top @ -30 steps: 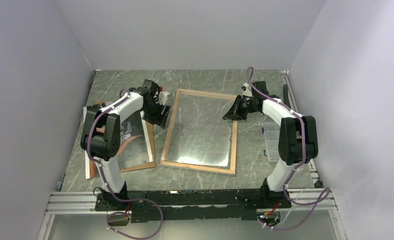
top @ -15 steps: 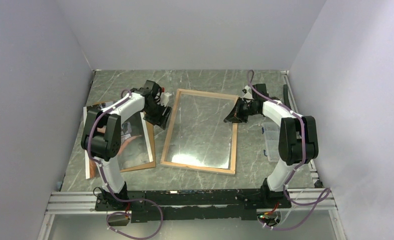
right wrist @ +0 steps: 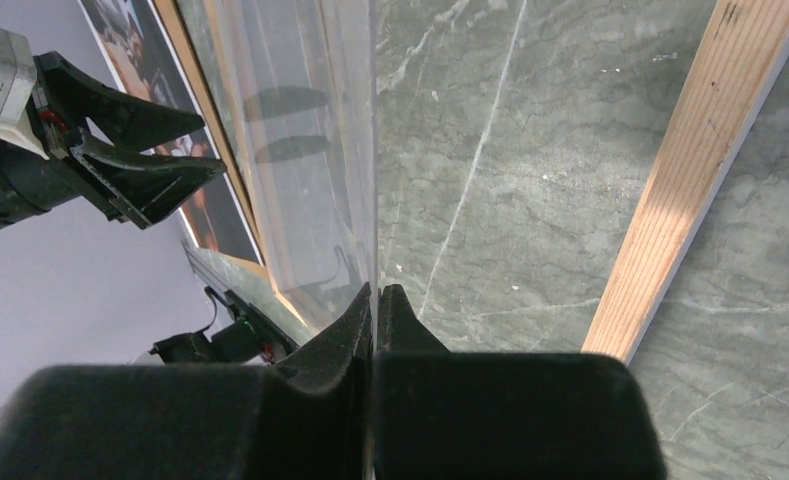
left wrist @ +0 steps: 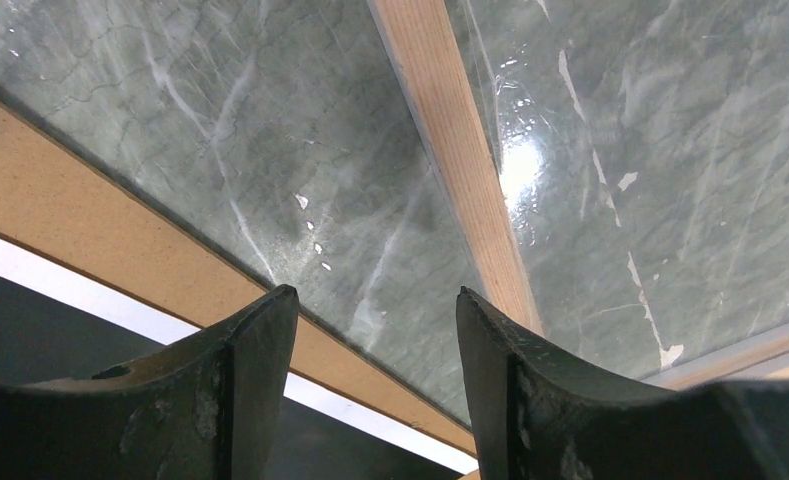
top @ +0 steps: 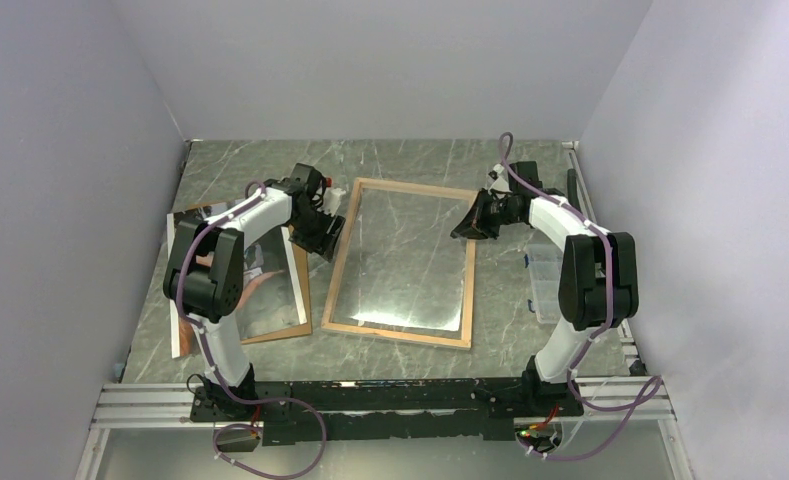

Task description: Put the photo into the frame

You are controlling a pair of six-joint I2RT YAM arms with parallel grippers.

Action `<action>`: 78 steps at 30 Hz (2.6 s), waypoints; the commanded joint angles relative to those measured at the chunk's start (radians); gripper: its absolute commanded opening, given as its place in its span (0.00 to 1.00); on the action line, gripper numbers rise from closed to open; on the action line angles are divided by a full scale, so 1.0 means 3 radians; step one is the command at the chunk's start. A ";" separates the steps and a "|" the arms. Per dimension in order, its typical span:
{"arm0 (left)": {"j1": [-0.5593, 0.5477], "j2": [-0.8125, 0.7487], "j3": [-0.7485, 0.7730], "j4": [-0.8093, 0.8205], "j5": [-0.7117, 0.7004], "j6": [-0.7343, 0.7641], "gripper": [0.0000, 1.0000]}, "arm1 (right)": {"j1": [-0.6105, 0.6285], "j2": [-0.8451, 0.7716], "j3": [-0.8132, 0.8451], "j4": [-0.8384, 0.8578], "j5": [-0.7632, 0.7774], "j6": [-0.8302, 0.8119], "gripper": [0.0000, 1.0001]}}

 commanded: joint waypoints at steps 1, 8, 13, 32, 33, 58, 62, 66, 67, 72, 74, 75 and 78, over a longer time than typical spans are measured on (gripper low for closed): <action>-0.0027 0.0003 -0.0012 0.0053 0.0001 0.0037 0.64 | -0.0018 -0.0103 -0.0054 0.0114 0.0016 -0.0003 0.00; -0.0033 0.0015 -0.0045 0.0064 0.0008 0.0053 0.63 | -0.0015 -0.0016 0.0165 -0.0142 0.0000 -0.0253 0.00; -0.0038 0.0004 -0.0050 0.0063 0.0009 0.0055 0.62 | -0.0016 0.0099 0.0350 -0.0297 -0.0063 -0.0369 0.00; -0.0069 0.0031 -0.0318 0.0165 0.0283 -0.0014 0.49 | 0.0020 -0.0386 -0.0185 0.0449 -0.0485 0.0521 0.13; -0.0069 0.0023 -0.0323 0.0163 0.0294 -0.0018 0.48 | 0.0022 -0.0423 -0.0230 0.0522 -0.0503 0.0584 0.17; -0.0064 -0.0101 -0.0341 0.0099 0.0356 -0.0102 0.36 | 0.0106 -0.1365 -0.1265 0.0997 -0.0429 0.1160 0.68; -0.0064 -0.0103 -0.0315 0.0079 0.0352 -0.0100 0.35 | 0.0150 -0.1535 -0.1353 0.0899 -0.0175 0.1160 0.58; -0.0064 -0.0116 -0.0303 0.0076 0.0344 -0.0110 0.35 | 0.0271 -0.1626 -0.1362 0.0872 0.0035 0.1173 0.50; -0.0066 -0.0113 -0.0302 0.0074 0.0343 -0.0111 0.34 | 0.0306 -0.1638 -0.1336 0.0862 0.0083 0.1168 0.47; -0.0065 -0.0130 -0.0300 0.0053 0.0328 -0.0102 0.33 | 0.0421 -0.1709 -0.1087 0.0694 0.0054 0.0990 0.64; -0.0064 -0.0142 -0.0311 0.0053 0.0324 -0.0101 0.33 | 0.0428 -0.1771 -0.1078 0.0737 -0.0019 0.1003 0.70; -0.0065 -0.0146 -0.0312 0.0053 0.0317 -0.0100 0.33 | 0.0429 -0.1804 -0.1104 0.0785 -0.0056 0.1031 0.71; -0.0065 -0.0143 -0.0306 0.0053 0.0318 -0.0105 0.33 | 0.0424 -0.1864 -0.1237 0.1090 -0.0177 0.1218 0.73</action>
